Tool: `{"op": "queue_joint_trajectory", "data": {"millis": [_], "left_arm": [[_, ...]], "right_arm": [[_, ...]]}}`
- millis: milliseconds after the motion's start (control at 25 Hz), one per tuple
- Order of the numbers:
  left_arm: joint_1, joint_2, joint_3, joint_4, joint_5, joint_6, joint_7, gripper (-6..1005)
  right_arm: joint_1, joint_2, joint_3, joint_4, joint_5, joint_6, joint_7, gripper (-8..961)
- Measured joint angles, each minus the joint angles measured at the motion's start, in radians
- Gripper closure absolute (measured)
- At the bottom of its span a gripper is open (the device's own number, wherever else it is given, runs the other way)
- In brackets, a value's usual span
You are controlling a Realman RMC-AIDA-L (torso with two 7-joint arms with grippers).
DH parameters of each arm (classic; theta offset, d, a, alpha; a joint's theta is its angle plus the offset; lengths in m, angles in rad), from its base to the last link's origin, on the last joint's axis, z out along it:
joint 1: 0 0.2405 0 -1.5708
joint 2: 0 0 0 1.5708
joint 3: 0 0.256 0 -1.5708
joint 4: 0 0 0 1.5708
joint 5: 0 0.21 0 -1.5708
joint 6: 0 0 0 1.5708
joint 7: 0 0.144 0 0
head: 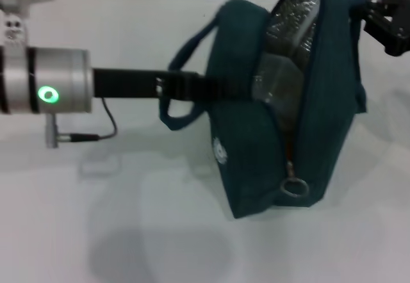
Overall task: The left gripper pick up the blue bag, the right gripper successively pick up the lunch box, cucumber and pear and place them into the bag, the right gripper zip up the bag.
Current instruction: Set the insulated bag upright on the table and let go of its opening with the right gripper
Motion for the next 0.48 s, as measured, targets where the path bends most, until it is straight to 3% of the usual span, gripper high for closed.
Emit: {"op": "queue_joint_trajectory", "data": {"millis": [200,480], "left_arm": [[0.009,0.000,0.112,-0.034,-0.025,-0.087,0.006,947],[-0.007,-0.001,0.129,-0.103,-0.033,-0.133,0.022,947]], "right_arm": [[-0.007,-0.011,0.000,0.008,-0.002,-0.002,0.004,885],[0.014,-0.013,0.000,0.023,-0.054,0.009,0.013,885]]}}
